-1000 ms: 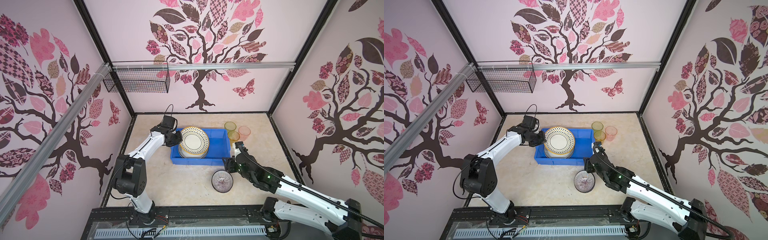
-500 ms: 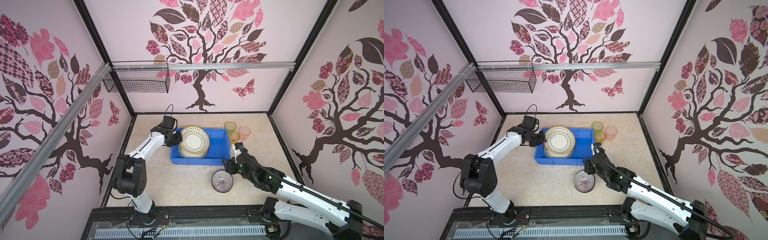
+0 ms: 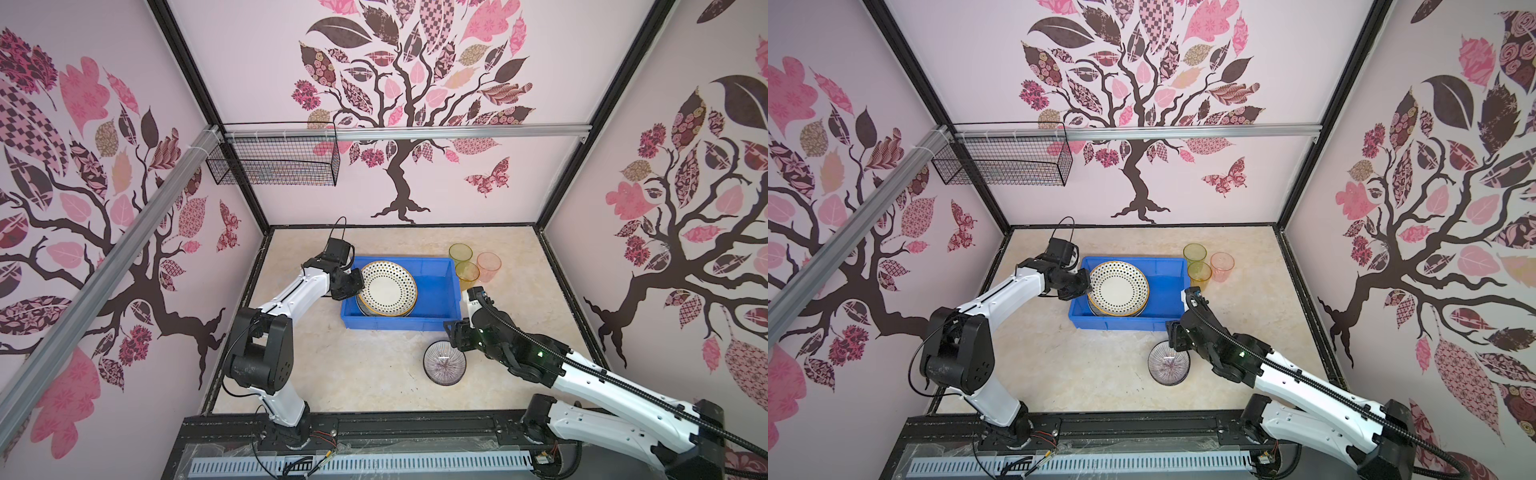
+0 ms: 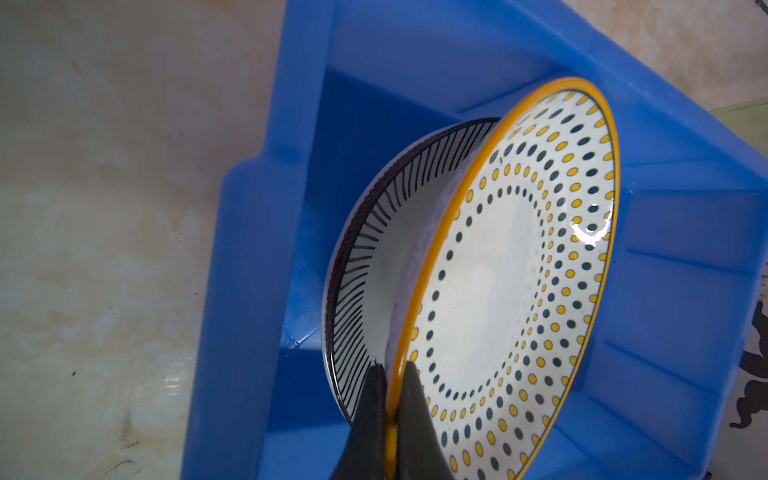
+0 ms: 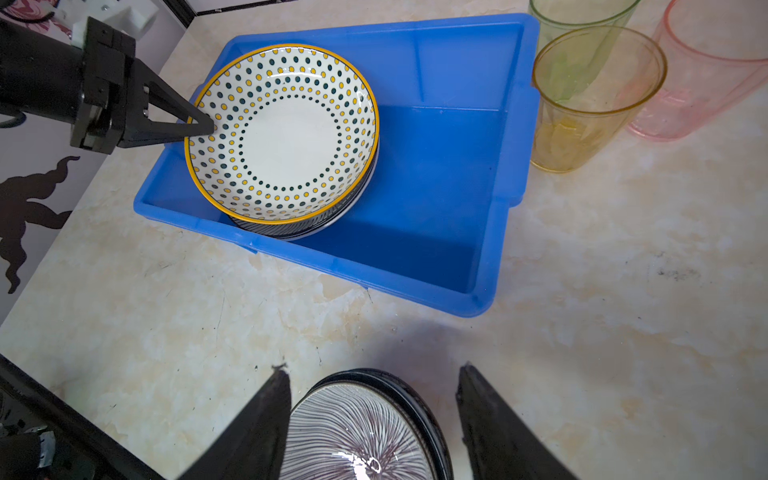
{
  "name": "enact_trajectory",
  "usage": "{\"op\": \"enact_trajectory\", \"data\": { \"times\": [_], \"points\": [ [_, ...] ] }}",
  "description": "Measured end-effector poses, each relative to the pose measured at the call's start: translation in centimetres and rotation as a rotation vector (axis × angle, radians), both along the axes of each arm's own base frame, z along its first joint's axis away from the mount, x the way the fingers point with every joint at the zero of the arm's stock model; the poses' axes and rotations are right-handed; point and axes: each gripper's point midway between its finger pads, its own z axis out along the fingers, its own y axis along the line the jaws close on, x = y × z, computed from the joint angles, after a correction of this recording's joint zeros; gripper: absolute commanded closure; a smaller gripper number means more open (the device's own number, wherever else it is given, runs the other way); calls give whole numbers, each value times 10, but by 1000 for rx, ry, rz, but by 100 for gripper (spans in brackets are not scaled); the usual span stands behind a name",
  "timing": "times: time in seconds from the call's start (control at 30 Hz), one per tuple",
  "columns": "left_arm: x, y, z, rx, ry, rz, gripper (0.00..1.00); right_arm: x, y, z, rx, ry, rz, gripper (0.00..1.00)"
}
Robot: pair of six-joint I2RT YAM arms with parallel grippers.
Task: Place the mixed dishes into the plastic bin
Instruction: 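Lay the dotted plate flat while the right gripper lowers to the glass bowl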
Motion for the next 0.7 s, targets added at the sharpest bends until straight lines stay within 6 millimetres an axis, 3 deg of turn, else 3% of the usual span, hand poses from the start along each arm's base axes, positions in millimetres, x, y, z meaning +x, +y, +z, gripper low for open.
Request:
{"op": "enact_trajectory", "data": {
  "times": [0.7],
  "points": [
    [-2, 0, -8, -13, 6, 16, 100, -9, 3, -16, -33, 69, 38, 33]
  ]
}}
